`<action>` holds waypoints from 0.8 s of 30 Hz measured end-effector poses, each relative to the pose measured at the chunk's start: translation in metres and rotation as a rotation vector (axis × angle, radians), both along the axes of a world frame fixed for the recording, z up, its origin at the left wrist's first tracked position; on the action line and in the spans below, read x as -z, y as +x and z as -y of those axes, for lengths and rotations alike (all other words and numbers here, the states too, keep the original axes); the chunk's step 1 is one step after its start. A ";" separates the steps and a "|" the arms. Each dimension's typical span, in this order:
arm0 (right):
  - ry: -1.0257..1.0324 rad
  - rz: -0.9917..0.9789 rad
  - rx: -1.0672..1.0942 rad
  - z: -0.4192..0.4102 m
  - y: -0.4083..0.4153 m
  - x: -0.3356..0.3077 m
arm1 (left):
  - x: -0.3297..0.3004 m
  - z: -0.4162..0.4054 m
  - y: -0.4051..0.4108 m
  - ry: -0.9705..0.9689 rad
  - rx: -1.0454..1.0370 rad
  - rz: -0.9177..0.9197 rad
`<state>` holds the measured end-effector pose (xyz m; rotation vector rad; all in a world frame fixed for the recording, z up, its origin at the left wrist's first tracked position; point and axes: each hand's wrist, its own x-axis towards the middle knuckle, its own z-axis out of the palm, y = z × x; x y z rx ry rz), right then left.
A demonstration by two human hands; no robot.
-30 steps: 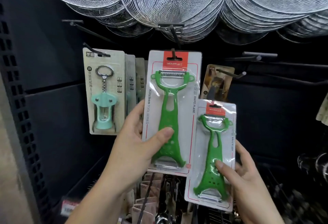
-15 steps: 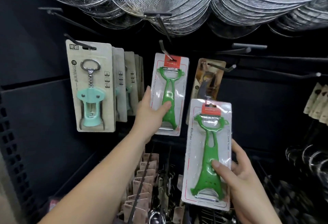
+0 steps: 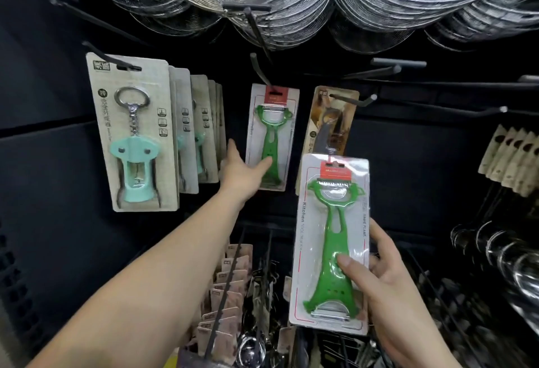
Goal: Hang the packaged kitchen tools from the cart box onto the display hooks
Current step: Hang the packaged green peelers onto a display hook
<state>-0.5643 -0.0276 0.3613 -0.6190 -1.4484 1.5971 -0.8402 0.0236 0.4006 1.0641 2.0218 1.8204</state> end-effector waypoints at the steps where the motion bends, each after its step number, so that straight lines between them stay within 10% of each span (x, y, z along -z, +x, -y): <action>1: 0.003 0.002 -0.008 0.002 -0.002 -0.001 | 0.003 0.006 -0.001 0.002 -0.017 -0.005; 24: 0.388 -0.019 -0.147 0.038 -0.061 -0.039 | 0.030 0.192 0.099 0.198 0.287 -0.007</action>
